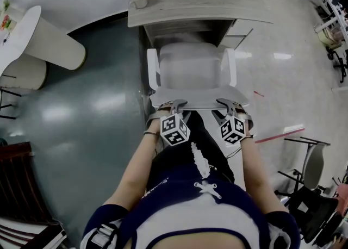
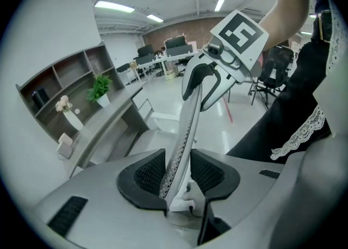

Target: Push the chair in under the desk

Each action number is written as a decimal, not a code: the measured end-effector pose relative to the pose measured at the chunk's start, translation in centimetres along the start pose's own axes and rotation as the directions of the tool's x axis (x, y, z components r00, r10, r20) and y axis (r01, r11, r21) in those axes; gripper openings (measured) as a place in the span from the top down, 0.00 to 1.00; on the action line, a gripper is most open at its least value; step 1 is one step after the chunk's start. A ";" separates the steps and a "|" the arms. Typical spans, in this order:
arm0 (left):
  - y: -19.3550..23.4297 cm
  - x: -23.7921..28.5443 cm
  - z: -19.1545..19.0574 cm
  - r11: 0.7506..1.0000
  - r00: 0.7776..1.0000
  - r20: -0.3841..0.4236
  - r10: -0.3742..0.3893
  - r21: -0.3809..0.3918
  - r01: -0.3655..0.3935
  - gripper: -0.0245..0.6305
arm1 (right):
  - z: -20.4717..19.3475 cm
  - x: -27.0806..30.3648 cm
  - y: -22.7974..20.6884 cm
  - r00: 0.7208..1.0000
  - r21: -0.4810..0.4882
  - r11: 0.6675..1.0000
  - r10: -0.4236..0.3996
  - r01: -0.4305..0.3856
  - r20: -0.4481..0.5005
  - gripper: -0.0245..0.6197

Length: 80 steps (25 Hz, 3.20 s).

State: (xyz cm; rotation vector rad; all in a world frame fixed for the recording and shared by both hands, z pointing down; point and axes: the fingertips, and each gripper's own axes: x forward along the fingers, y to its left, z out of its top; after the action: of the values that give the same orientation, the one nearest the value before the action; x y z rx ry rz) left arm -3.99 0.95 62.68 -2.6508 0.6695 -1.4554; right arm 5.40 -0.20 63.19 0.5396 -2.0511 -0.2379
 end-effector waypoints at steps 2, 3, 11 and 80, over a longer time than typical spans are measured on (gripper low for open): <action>0.0 0.0 -0.1 1.000 1.000 0.000 -0.001 0.002 0.001 0.74 | 0.0 0.0 0.0 1.000 0.002 1.000 0.001 -0.001 -0.001 0.72; 0.0 0.0 -0.1 1.000 1.000 0.000 -0.002 0.004 0.002 0.74 | 0.0 0.1 0.0 1.000 0.003 1.000 0.002 -0.002 -0.001 0.72; 1.4 0.4 0.0 1.000 1.000 -0.002 0.005 0.010 -0.005 0.74 | 0.3 0.7 -1.1 1.000 0.003 1.000 -0.009 0.009 0.001 0.72; 12.1 4.4 1.7 1.000 1.000 -0.005 0.007 0.006 -0.007 0.73 | 1.4 6.1 -11.3 1.000 -0.003 1.000 0.001 -0.001 0.008 0.72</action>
State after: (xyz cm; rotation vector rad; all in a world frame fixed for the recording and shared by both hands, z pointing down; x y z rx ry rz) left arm -4.79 -12.04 62.31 -2.6391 0.6729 -1.4599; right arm 4.66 -13.11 62.85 0.5373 -2.0583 -0.2426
